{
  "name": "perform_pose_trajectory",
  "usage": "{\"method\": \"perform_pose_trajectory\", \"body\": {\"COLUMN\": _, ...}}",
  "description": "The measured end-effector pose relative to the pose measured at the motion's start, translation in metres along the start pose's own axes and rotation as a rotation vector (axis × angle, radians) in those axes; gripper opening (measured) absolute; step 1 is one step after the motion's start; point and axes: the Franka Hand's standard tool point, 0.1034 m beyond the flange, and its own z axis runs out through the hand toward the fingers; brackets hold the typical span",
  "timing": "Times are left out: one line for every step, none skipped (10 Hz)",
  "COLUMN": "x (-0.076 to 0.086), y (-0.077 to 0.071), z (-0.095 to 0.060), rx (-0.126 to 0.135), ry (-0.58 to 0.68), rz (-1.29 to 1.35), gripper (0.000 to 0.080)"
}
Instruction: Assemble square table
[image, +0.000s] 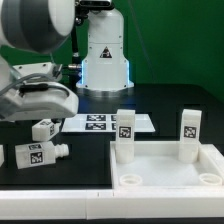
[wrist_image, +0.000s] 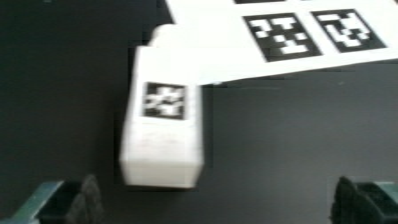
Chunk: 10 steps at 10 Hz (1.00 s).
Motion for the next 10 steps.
{"method": "perform_pose_trajectory", "body": {"x": 0.0, "y": -0.001, "z": 0.0, "rx": -0.002, "ry": 0.0, "rz": -0.003, "gripper": 0.0649}}
{"method": "perform_pose_trajectory", "body": {"x": 0.0, "y": -0.002, "z": 0.0, "rx": -0.002, "ry": -0.001, "rz": -0.004, "gripper": 0.0649}}
{"method": "perform_pose_trajectory", "body": {"x": 0.0, "y": -0.002, "z": 0.001, "rx": -0.002, "ry": -0.001, "rz": -0.004, "gripper": 0.0649}}
{"method": "perform_pose_trajectory", "body": {"x": -0.001, "y": 0.0, "z": 0.004, "rx": 0.006, "ry": -0.015, "rz": 0.027, "gripper": 0.0649}}
{"method": "perform_pose_trajectory", "body": {"x": -0.006, "y": 0.009, "z": 0.016, "rx": 0.021, "ry": -0.086, "rz": 0.119, "gripper": 0.0649}}
{"method": "perform_pose_trajectory", "body": {"x": -0.01, "y": 0.011, "z": 0.022, "rx": 0.027, "ry": -0.148, "rz": 0.165, "gripper": 0.0649}}
{"method": "perform_pose_trajectory", "body": {"x": -0.013, "y": 0.012, "z": 0.029, "rx": 0.031, "ry": -0.204, "rz": 0.191, "gripper": 0.0649}}
{"method": "perform_pose_trajectory", "body": {"x": -0.009, "y": 0.012, "z": 0.029, "rx": 0.027, "ry": -0.196, "rz": 0.181, "gripper": 0.0649}}
{"method": "perform_pose_trajectory", "body": {"x": -0.009, "y": 0.011, "z": 0.029, "rx": 0.026, "ry": -0.196, "rz": 0.181, "gripper": 0.0649}}
{"method": "perform_pose_trajectory", "body": {"x": -0.009, "y": 0.011, "z": 0.029, "rx": 0.026, "ry": -0.198, "rz": 0.181, "gripper": 0.0649}}
